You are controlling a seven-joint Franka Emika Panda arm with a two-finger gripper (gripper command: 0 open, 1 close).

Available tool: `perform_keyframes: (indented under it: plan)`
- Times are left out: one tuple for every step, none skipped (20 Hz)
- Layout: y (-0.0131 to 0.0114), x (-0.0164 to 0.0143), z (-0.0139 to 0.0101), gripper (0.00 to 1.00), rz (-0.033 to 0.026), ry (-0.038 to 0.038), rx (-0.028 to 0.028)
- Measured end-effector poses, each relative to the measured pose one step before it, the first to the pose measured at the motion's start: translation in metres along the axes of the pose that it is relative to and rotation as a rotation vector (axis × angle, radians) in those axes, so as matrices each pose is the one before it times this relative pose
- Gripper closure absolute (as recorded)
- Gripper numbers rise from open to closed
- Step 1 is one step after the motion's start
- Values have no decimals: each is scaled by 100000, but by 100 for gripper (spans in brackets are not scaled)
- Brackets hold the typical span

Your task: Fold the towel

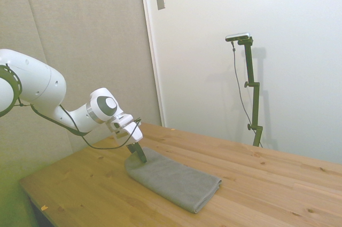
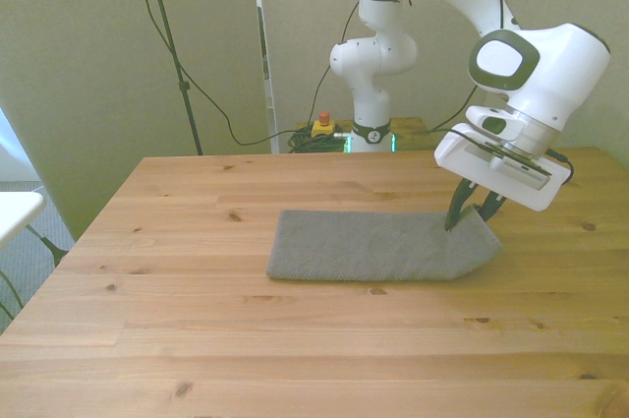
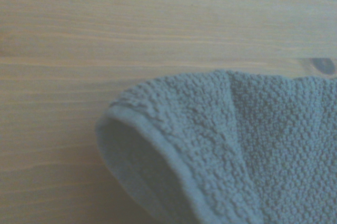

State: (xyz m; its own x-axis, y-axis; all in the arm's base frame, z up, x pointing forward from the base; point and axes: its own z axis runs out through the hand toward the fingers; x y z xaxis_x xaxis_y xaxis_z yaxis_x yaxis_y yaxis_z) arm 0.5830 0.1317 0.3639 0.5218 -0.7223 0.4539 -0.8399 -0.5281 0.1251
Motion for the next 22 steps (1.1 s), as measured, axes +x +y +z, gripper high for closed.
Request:
perform_keyframes:
  plan:
    - [20,40,-43,100,32,30,68]
    - [13,27,-18,100,37,14,27]
    - [12,27,-3,100,9,5,3]
    - [11,25,2,100,-12,0,-5]
    - [13,28,0,100,8,3,-1]
    - [18,40,-3,100,37,6,4]
    - [21,40,-17,100,13,13,22]
    - [23,45,-48,100,62,-40,134]
    - [36,83,-104,100,200,-209,391]
    - [99,157,-204,100,233,-324,610]
    - [223,284,-361,100,215,-276,769]
    - [362,429,-557,100,549,-608,1043]
    - [476,582,-788,100,830,-731,1290]
    - [552,722,-969,100,691,-355,1456]
    - [624,740,-980,100,832,-547,1391]
    - [739,830,-903,100,977,-539,1156]
    - [740,870,-776,100,760,-357,1054]
    - [721,907,-642,100,1093,-867,1271]
    - [711,987,-431,100,694,-734,1218]
    - [710,1046,-347,100,1256,-1010,1510]
    - [770,1221,-298,100,1117,-985,1627]
    - [779,1208,-273,100,1107,-1098,1526]
